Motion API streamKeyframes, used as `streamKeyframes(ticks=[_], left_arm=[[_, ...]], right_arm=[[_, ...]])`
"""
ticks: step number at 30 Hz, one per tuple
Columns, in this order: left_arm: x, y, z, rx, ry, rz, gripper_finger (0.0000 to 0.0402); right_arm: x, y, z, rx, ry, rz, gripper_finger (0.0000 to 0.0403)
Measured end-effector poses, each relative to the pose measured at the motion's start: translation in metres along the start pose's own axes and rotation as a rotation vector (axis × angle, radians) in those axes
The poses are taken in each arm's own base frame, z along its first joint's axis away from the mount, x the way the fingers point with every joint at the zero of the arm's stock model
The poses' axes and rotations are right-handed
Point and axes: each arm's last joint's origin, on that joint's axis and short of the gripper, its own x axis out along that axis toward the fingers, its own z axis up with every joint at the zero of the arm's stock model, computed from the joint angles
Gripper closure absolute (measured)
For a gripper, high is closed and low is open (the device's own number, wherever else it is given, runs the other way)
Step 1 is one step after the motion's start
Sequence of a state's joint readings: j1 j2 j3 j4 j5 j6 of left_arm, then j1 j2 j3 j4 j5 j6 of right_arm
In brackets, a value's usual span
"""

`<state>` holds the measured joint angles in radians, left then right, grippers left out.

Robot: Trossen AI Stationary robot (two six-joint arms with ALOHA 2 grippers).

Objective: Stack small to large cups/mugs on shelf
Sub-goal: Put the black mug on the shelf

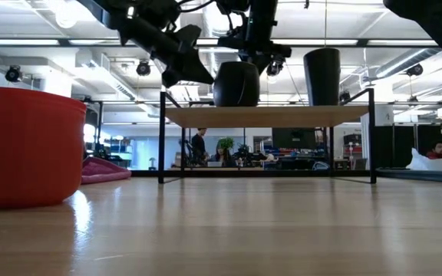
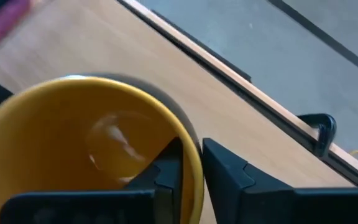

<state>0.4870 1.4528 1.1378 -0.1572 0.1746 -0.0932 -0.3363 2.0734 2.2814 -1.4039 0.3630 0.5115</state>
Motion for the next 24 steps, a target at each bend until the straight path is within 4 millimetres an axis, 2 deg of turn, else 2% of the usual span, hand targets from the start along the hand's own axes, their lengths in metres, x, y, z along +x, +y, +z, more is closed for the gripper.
streamKeyframes(ticks=[10,18,24], left_arm=[[-0.008,0.001,-0.008,0.064,0.060,0.005,0.0402],[0.001,0.003,-0.007,0.076,0.030,0.003,0.0402],[0.008,0.005,-0.006,0.079,0.001,-0.004,0.0402]], right_arm=[[-0.009,-0.001,0.004,0.069,-0.049,0.057,0.0310],[-0.022,-0.007,0.003,0.087,-0.068,0.068,0.0285],[-0.041,-0.016,0.002,0.103,-0.104,0.089,0.0276]])
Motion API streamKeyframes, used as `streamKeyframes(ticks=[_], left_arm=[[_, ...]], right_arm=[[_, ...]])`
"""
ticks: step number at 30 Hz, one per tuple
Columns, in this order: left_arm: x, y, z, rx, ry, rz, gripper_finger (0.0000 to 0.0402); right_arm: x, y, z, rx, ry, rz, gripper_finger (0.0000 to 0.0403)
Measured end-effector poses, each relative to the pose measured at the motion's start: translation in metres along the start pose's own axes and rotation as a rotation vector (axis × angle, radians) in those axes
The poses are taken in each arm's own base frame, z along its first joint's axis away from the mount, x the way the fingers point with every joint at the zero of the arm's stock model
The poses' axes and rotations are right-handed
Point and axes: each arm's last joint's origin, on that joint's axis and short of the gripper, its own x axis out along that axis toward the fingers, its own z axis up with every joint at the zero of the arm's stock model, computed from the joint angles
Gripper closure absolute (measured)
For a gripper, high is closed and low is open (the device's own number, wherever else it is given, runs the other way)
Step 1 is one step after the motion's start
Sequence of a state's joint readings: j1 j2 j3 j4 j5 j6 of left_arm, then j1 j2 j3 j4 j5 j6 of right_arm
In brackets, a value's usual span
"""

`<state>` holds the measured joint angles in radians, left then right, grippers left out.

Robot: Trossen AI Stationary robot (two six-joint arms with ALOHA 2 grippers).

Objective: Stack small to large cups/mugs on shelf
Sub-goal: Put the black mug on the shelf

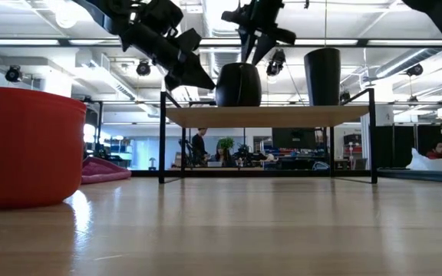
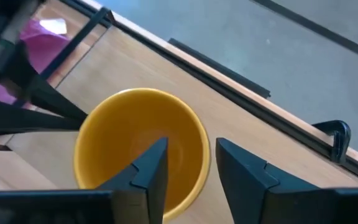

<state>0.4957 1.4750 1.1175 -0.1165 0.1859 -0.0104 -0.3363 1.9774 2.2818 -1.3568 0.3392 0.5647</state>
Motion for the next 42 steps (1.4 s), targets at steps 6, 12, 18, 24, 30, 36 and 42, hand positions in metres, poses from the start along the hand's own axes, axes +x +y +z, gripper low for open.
streamKeyframes(ticks=[6,12,18,24,30,36,42], left_arm=[[0.011,0.001,-0.004,-0.012,0.026,-0.029,0.0402],[0.023,0.003,0.003,-0.007,0.025,-0.053,0.0402],[0.034,0.003,0.022,0.025,-0.029,-0.076,0.0402],[0.041,0.002,0.024,0.026,-0.019,-0.092,0.0402],[0.041,0.002,0.022,0.050,0.004,-0.093,0.0402],[0.041,0.002,0.020,0.048,0.028,-0.091,0.0402],[0.038,0.009,0.022,0.070,0.011,-0.057,0.0402]], right_arm=[[-0.021,-0.011,-0.001,0.010,-0.046,-0.040,0.0277],[-0.036,-0.022,-0.005,0.022,-0.052,-0.095,0.0276],[-0.037,-0.025,-0.009,0.021,-0.024,-0.117,0.0278],[-0.031,-0.028,-0.010,0.030,-0.022,-0.190,0.0289],[-0.022,-0.052,0.003,0.094,-0.012,-0.236,0.0326],[-0.002,-0.092,0.021,0.162,0.076,-0.198,0.0378],[0.039,-0.111,0.032,0.126,0.200,-0.126,0.0394]])
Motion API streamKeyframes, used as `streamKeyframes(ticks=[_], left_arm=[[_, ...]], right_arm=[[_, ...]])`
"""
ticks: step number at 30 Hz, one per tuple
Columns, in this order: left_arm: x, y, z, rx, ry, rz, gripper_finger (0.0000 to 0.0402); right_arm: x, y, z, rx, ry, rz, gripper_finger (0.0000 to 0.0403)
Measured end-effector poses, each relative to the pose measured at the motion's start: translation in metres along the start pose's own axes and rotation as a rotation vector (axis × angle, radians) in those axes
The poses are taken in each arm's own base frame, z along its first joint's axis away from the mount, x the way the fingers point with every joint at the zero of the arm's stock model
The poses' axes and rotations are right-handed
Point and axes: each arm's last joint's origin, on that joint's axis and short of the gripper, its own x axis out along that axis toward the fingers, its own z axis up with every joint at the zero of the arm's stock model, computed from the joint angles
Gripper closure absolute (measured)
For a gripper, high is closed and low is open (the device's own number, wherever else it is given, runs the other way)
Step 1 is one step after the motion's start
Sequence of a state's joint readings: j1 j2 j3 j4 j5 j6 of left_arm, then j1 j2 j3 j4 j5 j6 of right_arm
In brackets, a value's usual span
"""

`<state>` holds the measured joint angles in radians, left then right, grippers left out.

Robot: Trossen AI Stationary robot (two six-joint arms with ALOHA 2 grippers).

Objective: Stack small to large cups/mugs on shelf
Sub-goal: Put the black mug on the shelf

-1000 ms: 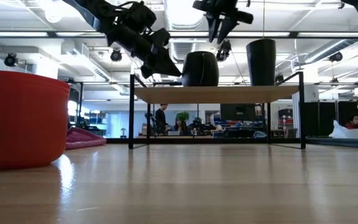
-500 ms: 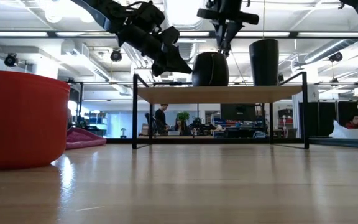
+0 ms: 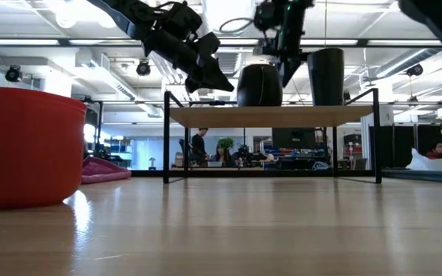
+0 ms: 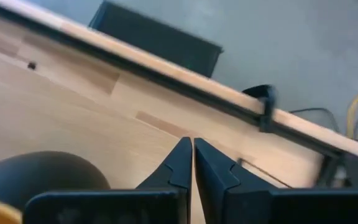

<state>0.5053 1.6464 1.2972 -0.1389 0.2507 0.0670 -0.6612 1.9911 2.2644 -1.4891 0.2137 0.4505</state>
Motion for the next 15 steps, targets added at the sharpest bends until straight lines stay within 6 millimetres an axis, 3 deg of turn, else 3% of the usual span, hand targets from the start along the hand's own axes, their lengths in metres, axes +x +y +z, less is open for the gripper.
streamKeyframes(ticks=[8,15], left_arm=[[0.003,0.011,-0.004,-0.017,0.015,0.027,0.0402],[0.003,0.011,-0.005,-0.024,0.016,0.014,0.0402]], right_arm=[[0.036,0.019,0.010,-0.062,0.050,0.098,0.0394],[0.039,0.026,0.004,-0.114,0.089,0.094,0.0394]])
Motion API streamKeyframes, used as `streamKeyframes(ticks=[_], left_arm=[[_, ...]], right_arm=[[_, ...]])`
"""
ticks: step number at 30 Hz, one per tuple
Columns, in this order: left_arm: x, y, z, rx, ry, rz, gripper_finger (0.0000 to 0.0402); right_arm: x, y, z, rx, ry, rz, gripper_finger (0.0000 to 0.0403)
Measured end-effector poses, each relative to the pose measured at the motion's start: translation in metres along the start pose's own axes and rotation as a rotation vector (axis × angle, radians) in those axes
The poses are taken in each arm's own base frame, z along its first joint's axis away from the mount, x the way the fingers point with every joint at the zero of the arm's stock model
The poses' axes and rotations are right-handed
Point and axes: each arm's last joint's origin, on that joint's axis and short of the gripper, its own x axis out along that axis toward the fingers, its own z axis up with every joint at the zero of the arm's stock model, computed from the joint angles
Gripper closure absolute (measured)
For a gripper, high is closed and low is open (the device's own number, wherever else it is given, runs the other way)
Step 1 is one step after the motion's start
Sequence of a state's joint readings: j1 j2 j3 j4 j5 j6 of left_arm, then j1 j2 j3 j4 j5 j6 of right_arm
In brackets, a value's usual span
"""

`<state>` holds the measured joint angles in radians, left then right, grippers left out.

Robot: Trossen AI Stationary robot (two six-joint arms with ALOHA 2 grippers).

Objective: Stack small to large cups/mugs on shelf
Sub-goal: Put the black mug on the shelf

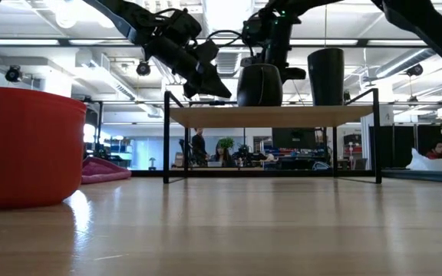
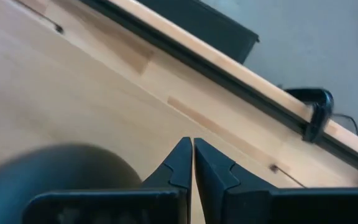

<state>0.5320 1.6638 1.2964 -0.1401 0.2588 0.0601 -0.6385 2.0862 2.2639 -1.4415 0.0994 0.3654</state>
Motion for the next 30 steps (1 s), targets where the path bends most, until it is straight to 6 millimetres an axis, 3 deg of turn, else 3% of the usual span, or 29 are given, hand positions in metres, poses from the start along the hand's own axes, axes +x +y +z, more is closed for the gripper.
streamKeyframes(ticks=[15,30], left_arm=[[0.021,0.001,-0.010,-0.028,0.008,-0.052,0.0402],[0.021,0.000,-0.006,-0.014,-0.036,-0.066,0.0402]], right_arm=[[-0.012,0.013,-0.016,-0.077,0.047,-0.008,0.0394],[-0.023,0.019,-0.027,-0.119,0.078,-0.007,0.0394]])
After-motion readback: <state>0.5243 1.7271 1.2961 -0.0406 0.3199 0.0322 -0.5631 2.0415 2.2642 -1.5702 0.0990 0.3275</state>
